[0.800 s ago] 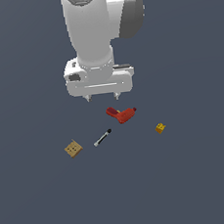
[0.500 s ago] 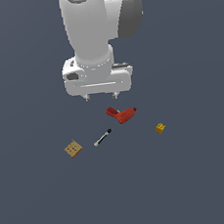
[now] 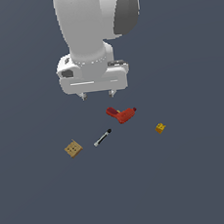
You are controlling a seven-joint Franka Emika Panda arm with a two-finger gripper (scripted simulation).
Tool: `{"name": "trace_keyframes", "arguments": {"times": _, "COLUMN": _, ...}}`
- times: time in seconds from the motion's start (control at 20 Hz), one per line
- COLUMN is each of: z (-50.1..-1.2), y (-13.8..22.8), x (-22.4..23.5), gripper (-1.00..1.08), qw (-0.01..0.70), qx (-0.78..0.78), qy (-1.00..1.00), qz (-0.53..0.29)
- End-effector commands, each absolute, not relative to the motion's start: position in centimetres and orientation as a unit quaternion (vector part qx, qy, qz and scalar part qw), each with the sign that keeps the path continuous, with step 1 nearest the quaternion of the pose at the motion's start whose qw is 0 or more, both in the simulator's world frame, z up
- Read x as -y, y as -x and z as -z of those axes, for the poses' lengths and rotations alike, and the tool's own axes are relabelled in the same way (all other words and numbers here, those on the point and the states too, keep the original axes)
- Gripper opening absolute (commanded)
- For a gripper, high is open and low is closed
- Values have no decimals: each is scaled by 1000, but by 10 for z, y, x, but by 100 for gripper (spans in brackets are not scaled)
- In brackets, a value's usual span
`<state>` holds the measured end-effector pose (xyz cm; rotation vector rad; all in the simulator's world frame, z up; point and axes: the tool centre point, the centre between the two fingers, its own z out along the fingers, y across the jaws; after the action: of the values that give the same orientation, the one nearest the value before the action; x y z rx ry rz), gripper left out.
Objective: Pick up a designated object from a clutter of objects.
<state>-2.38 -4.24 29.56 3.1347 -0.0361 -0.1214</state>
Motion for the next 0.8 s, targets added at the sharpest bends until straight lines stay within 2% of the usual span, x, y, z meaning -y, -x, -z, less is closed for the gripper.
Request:
{"name": "trace_keyframes", "arguments": {"times": 0.0, "z": -295, "y": 24, "x": 42, "gripper": 100, "qw": 2, "qx": 10, "qy": -999, "qz": 39}}
{"name": "trace_keyframes", "arguments": {"times": 0.4, "z": -271, "y": 11, "x": 16, "gripper": 100, "qw": 10, "qx": -30, "qy": -999, "qz": 35}}
{"name": "trace_keyframes", "arguments": {"times": 0.75, "z": -223, "y": -6, "x": -41, "gripper": 100, "qw": 20, "qx": -113, "qy": -993, "qz": 28}}
